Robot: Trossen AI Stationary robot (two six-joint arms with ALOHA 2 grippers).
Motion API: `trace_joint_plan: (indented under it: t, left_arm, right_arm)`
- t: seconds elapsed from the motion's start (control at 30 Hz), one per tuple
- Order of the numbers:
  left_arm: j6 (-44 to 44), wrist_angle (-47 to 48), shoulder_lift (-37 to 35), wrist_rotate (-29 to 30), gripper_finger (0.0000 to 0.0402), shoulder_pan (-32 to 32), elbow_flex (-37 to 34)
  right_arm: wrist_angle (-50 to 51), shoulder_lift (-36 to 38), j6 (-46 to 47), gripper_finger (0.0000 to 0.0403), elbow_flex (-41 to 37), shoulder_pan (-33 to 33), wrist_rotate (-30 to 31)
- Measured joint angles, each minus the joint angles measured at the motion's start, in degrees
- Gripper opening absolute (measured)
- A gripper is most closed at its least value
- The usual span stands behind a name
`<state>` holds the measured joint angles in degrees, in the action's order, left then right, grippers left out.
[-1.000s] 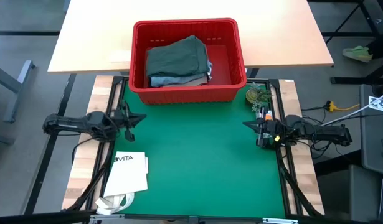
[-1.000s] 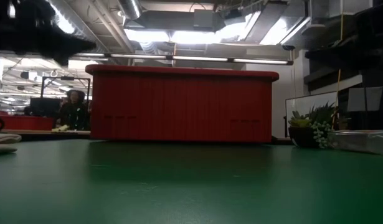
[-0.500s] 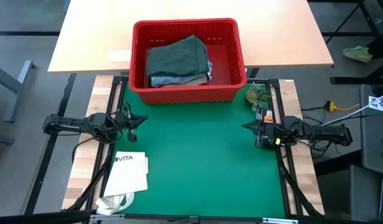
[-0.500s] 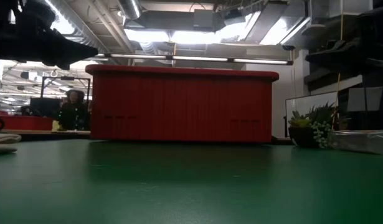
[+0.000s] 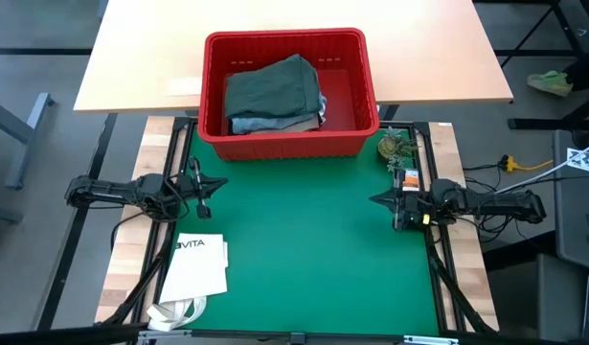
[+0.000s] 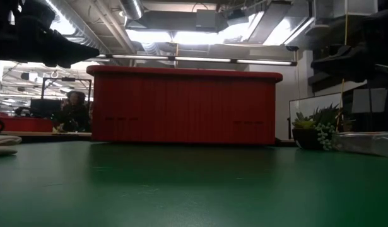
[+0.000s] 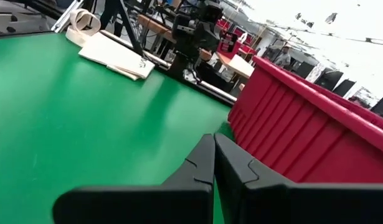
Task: Fold Laundry from Bin
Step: Return to Home Position
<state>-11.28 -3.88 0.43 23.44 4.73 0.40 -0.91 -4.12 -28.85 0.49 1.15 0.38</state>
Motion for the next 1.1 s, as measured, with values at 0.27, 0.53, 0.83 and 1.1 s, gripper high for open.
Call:
trace_joint_plan:
  t: [0.27,0.53,0.83,1.1]
  left_arm:
    - [0.0,0.0,0.0,0.0,0.0002,0.0,0.0]
    - [0.1,0.0,0.0,0.0,0.0002,0.0,0.0]
    - [0.1,0.0,0.0,0.0,0.0002,0.0,0.0]
    - [0.1,0.0,0.0,0.0,0.0002,0.0,0.0]
  right_arm:
    - [-2.2,-0.2,10.8,0.0005,-0.1,0.0,0.2]
    - [-4.5,-0.2,12.7,0.0005,-0.1,0.0,7.2]
    - [-1.7,-1.1,16.9,0.0005,-0.1,0.0,7.6]
    - [-1.9,-1.0,16.6,0.0005,-0.1,0.0,7.6]
